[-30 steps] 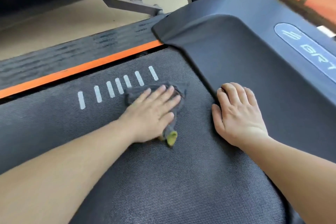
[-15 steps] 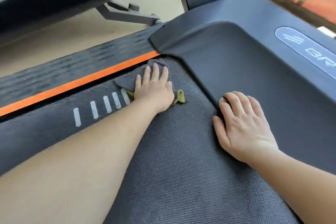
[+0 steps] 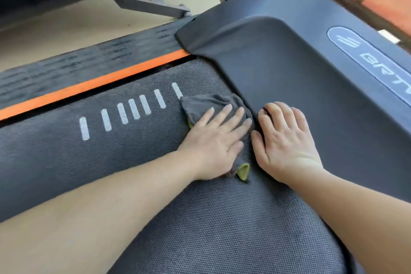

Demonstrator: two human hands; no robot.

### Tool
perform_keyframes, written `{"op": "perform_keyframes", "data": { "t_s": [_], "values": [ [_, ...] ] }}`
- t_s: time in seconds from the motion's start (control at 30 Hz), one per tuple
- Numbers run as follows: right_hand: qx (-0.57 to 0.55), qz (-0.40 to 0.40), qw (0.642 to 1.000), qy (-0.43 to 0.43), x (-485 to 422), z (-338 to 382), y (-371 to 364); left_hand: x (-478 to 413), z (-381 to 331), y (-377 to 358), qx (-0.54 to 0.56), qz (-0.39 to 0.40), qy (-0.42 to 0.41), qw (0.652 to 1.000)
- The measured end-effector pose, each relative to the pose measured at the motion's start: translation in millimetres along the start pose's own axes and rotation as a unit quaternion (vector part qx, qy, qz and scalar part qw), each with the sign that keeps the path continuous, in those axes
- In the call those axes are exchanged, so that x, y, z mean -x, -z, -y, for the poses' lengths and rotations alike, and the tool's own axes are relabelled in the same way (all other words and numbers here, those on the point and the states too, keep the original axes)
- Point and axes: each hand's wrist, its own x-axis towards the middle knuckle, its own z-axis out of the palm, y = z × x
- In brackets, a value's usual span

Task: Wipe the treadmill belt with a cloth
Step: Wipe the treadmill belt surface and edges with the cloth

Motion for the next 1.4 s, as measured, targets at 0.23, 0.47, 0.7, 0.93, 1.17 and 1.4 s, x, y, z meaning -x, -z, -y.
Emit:
{"op": "perform_keyframes", "data": {
  "t_s": [0.23,0.47,0.7,0.93,1.17,1.4],
  "values": [
    [0.014,0.008,1.000,-0.003,0.8,0.0,-1.4,-9.4,70.7,9.8,0.017,-0.018,0.273,0.962],
    [0.025,0.005,1.000,-0.001,1.4,0.5,-2.3,33.4,54.2,6.6,0.005,0.044,-0.023,0.999],
    [0.031,0.008,0.999,0.001,0.3,0.7,-2.8,24.4,30.6,-2.4,0.018,-0.014,0.174,0.984],
    [0.039,0.009,0.999,0.004,-0.4,0.2,-4.4,13.8,107.7,14.4,0.025,-0.012,0.318,0.948],
    [0.032,-0.009,0.999,0.002,-0.2,0.4,-3.9,31.3,1.1,7.9,0.194,0.003,0.085,0.977],
    [0.034,-0.011,0.999,0.003,4.1,3.9,2.3,137.9,32.3,-11.3,0.061,-0.052,0.324,0.943]
  ]
}}
